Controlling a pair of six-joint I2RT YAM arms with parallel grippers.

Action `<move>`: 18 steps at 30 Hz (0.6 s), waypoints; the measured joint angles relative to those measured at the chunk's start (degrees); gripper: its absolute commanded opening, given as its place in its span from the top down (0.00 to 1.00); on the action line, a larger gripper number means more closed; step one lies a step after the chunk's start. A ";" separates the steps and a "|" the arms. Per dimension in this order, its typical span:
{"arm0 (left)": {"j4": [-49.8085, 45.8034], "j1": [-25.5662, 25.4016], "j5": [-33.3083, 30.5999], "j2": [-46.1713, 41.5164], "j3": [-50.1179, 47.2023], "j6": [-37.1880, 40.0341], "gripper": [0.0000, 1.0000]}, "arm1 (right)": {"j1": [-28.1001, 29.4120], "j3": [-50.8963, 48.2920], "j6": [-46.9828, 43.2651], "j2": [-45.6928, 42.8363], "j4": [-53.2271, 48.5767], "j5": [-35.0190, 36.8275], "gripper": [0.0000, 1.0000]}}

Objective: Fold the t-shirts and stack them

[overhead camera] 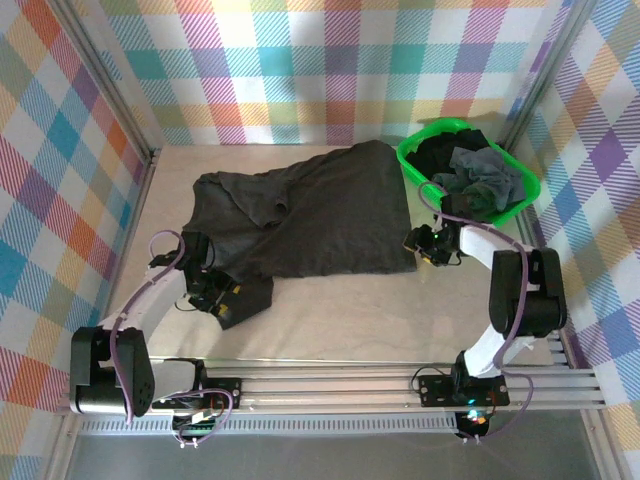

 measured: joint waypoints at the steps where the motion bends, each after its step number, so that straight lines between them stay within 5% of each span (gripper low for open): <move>1: 0.35 0.00 -0.02 0.50 0.00 0.00 0.52 | 0.00 0.02 -0.02 0.55 0.15 -0.79 0.51; 6: 1.14 0.00 -0.17 1.46 0.00 0.02 0.53 | 0.00 0.02 -0.15 1.09 -0.35 -1.90 0.54; 12: 1.16 0.00 -0.52 1.46 0.00 0.02 0.54 | 0.00 -0.31 -0.81 0.57 -1.81 -1.92 0.77; 18: 1.09 0.00 -0.68 1.18 0.00 0.04 0.55 | 0.00 -1.01 -0.28 -1.18 -4.52 -0.37 0.72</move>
